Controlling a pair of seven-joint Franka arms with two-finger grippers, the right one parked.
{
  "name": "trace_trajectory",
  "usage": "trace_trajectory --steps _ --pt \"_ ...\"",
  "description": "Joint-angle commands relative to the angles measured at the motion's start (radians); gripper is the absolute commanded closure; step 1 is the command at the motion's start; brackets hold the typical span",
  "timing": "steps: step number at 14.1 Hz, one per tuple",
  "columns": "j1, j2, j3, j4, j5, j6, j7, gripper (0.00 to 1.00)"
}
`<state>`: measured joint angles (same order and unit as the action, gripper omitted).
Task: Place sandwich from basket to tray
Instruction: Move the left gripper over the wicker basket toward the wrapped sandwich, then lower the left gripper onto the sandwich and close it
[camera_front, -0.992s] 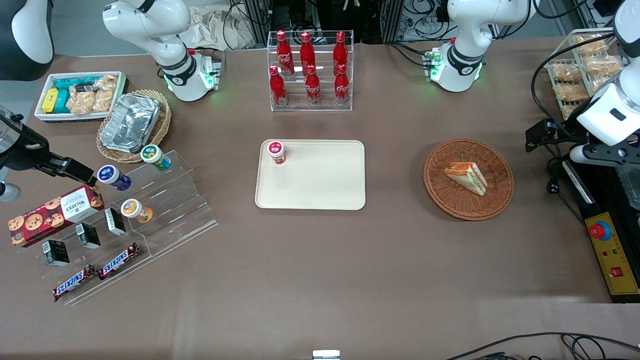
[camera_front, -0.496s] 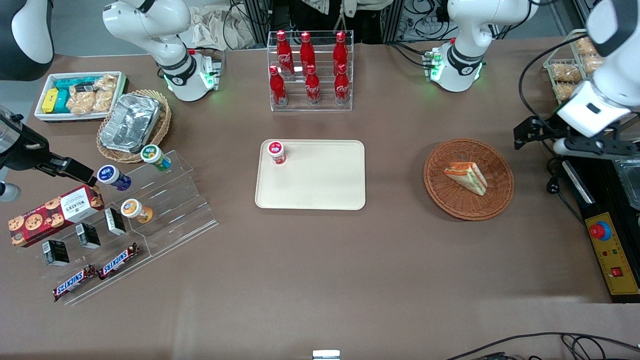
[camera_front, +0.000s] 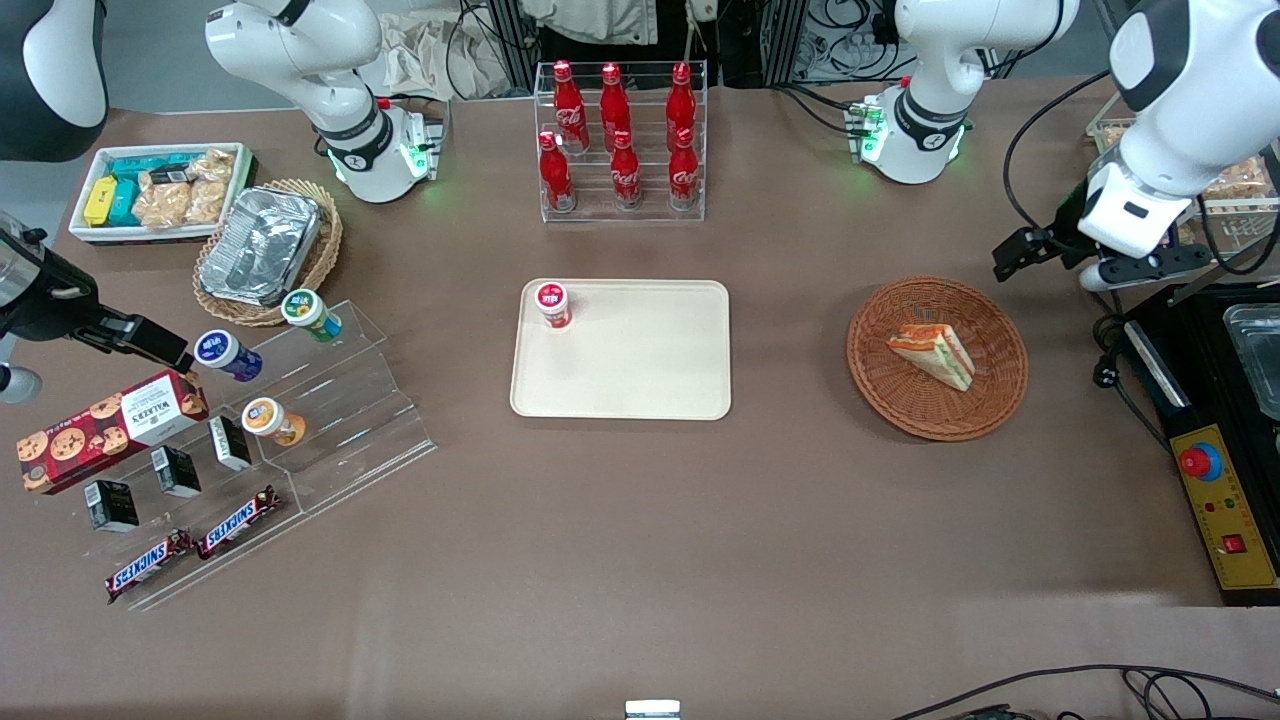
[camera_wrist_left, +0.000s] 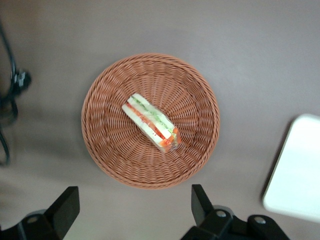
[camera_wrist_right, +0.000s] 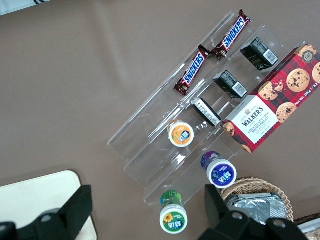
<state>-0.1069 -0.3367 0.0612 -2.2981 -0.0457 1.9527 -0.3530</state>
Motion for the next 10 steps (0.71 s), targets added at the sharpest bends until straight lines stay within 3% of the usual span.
trace_trajectory --steps 1,6,10 --pt "-0.045 0.048 -0.006 -0.017 0.026 0.054 -0.269 0.01" --pt "-0.096 0.145 -0.012 -0.101 0.07 0.25 -0.568 0.01" --pt "-0.1 0.197 -0.012 -0.222 0.072 0.449 -0.676 0.01"
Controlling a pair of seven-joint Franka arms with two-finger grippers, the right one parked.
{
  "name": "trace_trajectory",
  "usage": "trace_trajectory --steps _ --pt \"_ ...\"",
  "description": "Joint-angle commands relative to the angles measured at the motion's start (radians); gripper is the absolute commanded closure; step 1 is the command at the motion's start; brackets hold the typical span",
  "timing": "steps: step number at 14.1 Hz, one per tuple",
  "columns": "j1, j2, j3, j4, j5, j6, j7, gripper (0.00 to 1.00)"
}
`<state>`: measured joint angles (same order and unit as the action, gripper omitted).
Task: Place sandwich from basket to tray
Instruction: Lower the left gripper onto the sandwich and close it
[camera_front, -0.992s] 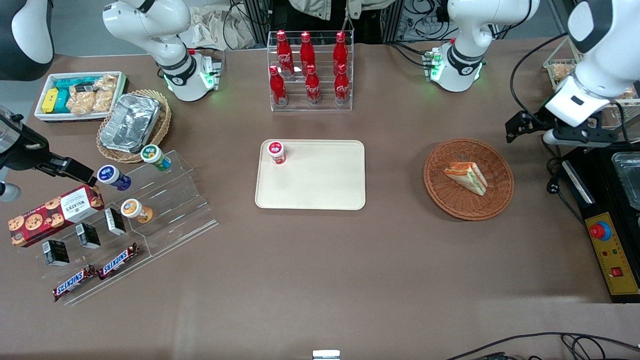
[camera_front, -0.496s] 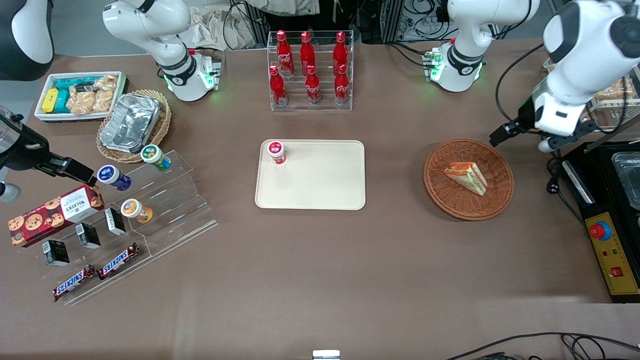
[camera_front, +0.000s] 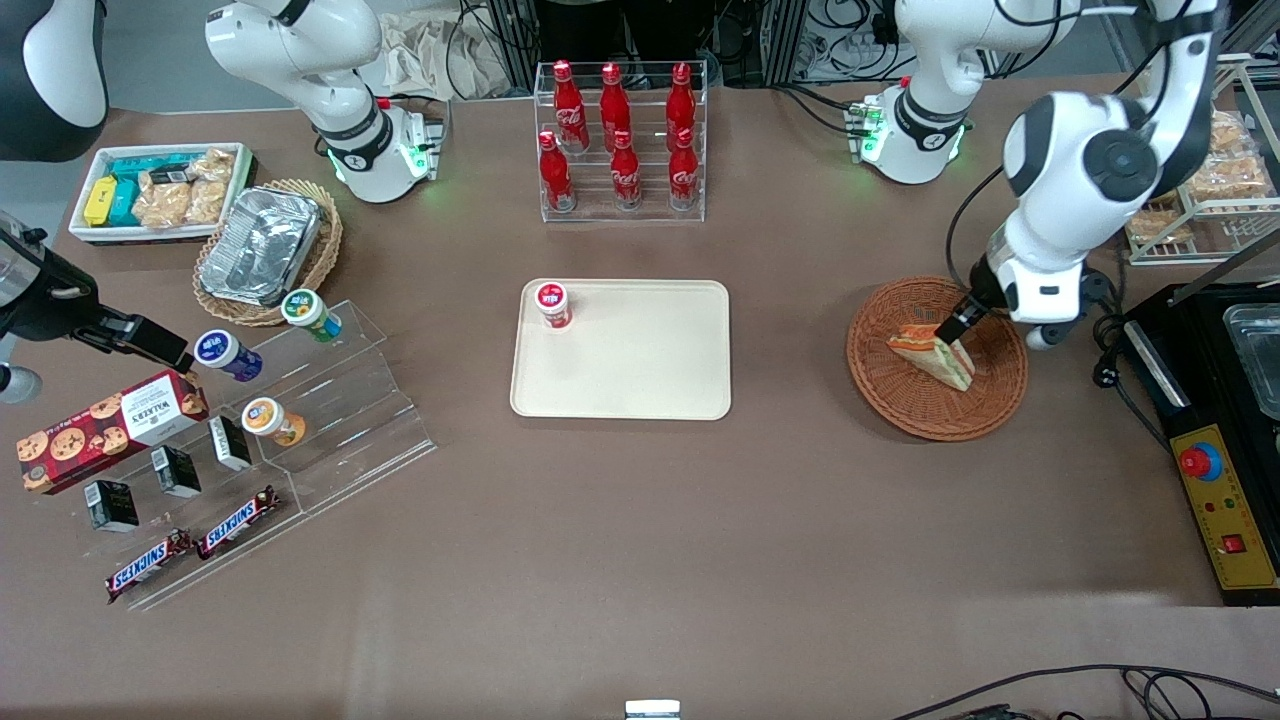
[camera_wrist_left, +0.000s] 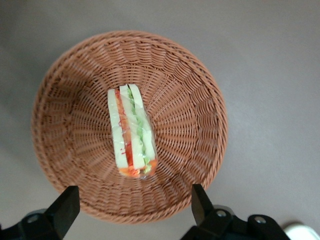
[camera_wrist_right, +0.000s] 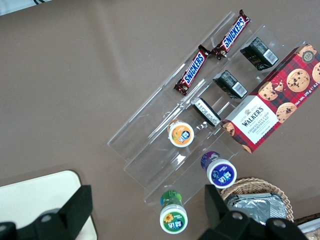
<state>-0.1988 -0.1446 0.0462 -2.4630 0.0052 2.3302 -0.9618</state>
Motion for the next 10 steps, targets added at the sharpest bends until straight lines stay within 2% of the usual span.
trace_trajectory --steps 1,10 --pt "-0.008 0.01 0.003 -0.085 0.022 0.101 -0.067 0.01" --pt "0.001 0.126 0.014 -0.1 0.045 0.26 -0.107 0.01"
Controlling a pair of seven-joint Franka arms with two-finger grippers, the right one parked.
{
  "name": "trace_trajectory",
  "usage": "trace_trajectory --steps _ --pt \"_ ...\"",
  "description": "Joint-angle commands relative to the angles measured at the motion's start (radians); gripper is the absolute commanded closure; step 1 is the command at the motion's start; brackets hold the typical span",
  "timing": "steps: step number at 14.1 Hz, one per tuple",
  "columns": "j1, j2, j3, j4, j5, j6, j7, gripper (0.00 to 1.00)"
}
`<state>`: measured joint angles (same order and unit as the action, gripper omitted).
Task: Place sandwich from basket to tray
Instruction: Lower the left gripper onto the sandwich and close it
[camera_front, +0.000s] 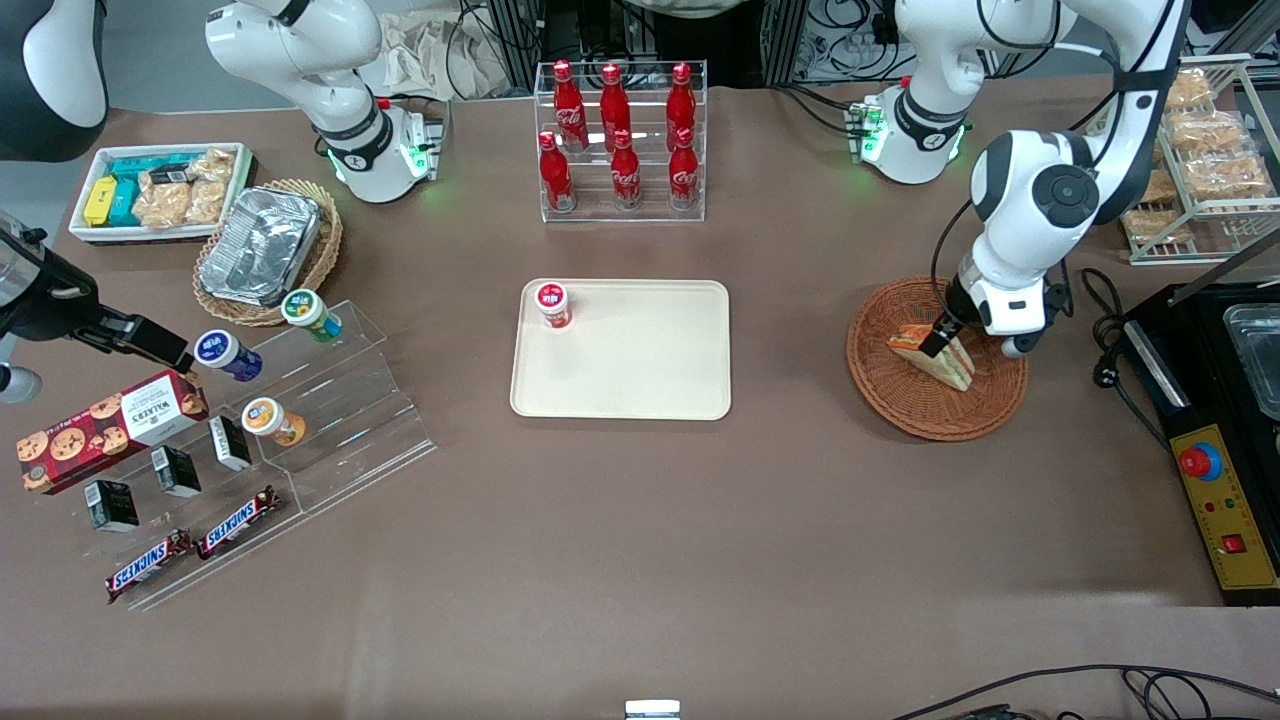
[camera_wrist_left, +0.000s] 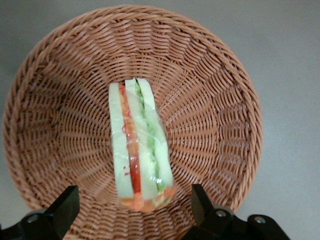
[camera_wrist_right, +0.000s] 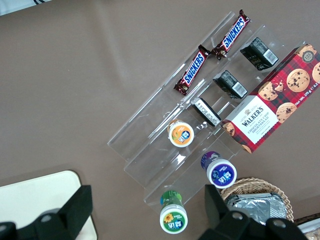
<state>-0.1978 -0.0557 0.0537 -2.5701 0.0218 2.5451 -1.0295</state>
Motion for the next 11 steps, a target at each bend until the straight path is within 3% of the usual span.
trace_trajectory --steps 1,3,4,5,7,8,11 --pt "0.001 0.051 0.008 0.007 0.029 0.067 -0.041 0.01" --pt "0.001 0.066 0.008 0.004 0.029 0.093 -0.04 0.02" --pt "0.001 0.068 0.008 0.005 0.029 0.093 -0.04 0.15" --pt "0.001 0.062 0.009 0.008 0.029 0.093 -0.041 0.36" --pt "0.001 0.056 0.009 0.027 0.03 0.084 -0.075 0.87" --pt "0.001 0.037 0.009 0.037 0.03 0.064 -0.076 1.0" --pt "0.005 0.004 0.008 0.189 0.03 -0.192 -0.064 1.0"
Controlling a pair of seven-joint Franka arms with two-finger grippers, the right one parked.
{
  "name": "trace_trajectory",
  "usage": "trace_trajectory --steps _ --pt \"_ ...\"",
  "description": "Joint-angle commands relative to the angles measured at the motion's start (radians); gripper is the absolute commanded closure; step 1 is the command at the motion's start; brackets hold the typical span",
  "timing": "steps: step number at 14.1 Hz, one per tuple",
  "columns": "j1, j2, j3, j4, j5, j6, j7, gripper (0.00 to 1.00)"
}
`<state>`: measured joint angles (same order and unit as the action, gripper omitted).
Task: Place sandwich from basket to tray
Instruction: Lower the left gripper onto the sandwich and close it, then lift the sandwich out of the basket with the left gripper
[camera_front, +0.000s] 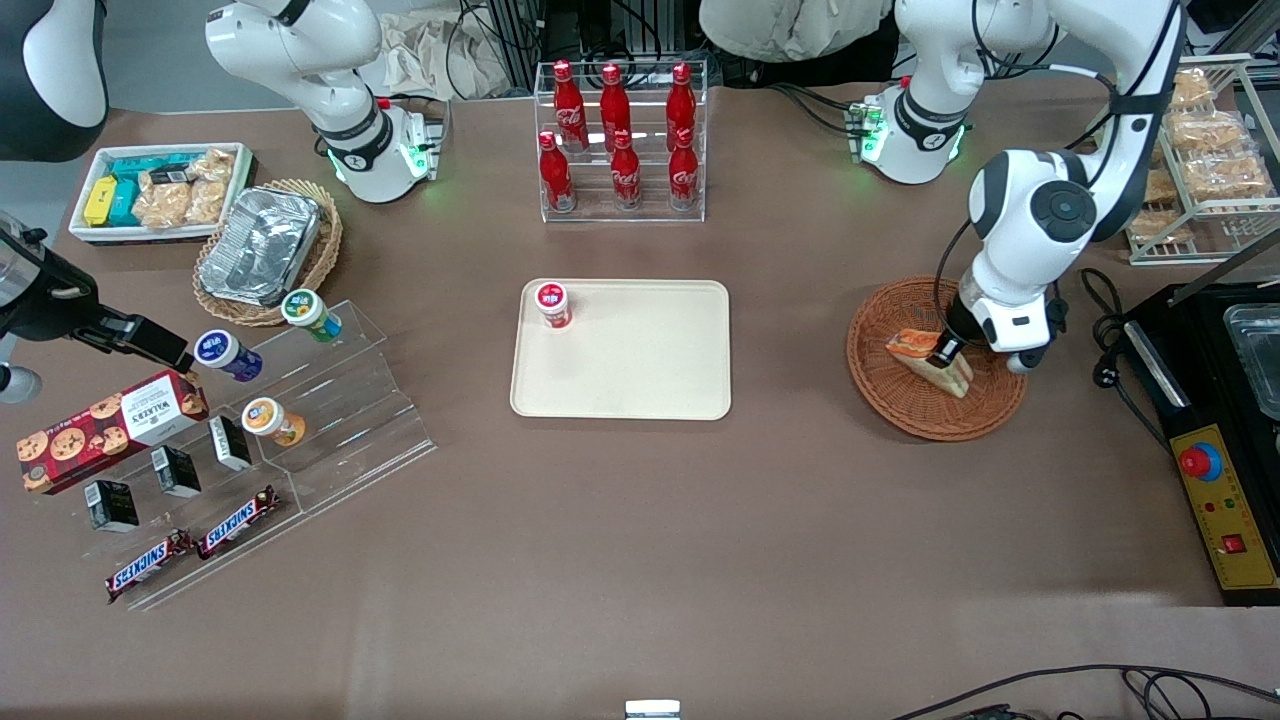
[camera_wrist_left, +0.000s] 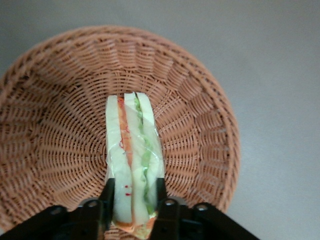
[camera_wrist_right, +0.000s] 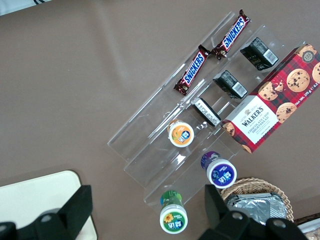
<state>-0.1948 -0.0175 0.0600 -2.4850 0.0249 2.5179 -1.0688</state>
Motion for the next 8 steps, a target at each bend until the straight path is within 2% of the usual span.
trace_trajectory --steps 1,3,8 --pt "0.0 -0.036 0.001 0.177 0.027 -0.265 -0.025 1.0" --pt "0.0 -0.038 0.0 0.318 0.029 -0.445 -0.007 1.0" --pt "0.0 -0.039 -0.005 0.648 0.009 -0.787 0.232 1.0"
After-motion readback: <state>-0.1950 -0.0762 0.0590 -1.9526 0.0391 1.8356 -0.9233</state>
